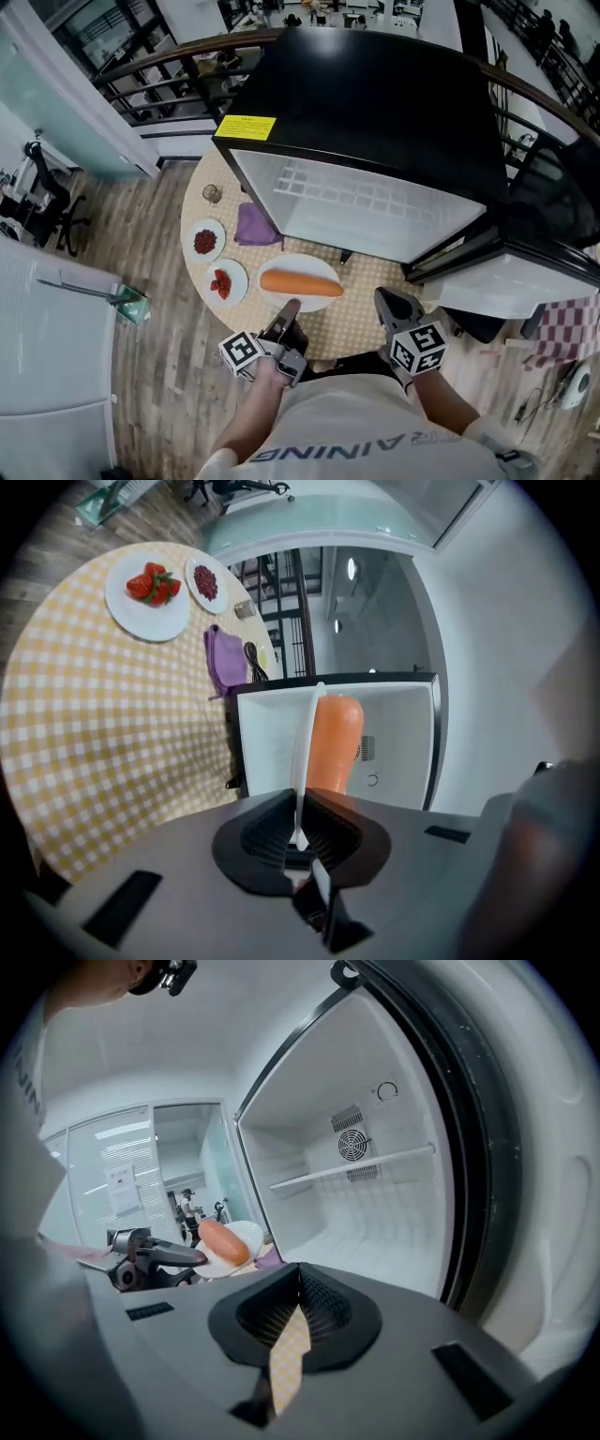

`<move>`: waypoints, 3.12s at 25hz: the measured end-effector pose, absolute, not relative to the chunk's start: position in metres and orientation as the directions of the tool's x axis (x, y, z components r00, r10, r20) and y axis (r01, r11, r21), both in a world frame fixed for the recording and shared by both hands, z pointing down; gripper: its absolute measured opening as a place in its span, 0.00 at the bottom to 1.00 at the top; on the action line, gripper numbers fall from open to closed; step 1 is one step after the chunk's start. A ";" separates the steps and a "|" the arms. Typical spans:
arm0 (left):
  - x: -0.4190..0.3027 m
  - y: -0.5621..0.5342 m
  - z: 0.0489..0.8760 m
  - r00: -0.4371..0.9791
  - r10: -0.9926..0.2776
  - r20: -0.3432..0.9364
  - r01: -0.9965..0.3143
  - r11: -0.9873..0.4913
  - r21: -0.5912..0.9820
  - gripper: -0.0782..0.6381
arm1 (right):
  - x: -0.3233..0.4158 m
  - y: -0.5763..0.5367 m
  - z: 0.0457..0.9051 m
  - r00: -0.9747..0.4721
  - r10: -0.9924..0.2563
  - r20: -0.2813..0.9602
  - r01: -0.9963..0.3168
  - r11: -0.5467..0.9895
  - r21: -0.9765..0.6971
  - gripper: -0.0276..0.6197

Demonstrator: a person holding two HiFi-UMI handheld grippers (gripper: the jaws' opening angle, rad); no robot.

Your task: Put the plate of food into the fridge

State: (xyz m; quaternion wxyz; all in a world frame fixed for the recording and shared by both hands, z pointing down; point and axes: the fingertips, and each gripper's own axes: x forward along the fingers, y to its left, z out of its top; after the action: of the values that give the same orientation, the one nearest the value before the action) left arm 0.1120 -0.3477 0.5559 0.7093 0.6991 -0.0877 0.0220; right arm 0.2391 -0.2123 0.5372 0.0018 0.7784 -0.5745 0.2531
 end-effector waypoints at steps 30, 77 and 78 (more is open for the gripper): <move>0.325 -0.393 0.654 0.941 0.121 0.315 -0.312 -0.042 0.949 0.15 | 0.212 -0.176 0.558 0.455 -0.751 0.480 -0.716 -0.628 -0.304 0.07; 0.279 -0.354 0.624 0.778 0.334 0.532 -0.082 -0.785 0.614 0.12 | 0.223 -0.186 0.560 0.425 -0.786 0.449 -0.741 -0.587 -0.326 0.07; 0.272 -0.353 0.613 0.794 0.339 0.504 -0.057 -0.784 0.618 0.12 | 0.225 -0.186 0.559 0.427 -0.787 0.446 -0.742 -0.587 -0.325 0.07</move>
State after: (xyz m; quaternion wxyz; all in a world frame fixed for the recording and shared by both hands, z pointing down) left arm 0.2722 -0.3529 0.6134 0.3190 0.8919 0.0792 0.3106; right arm 0.2247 -0.1860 0.5588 -0.0393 0.8437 -0.4529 0.2855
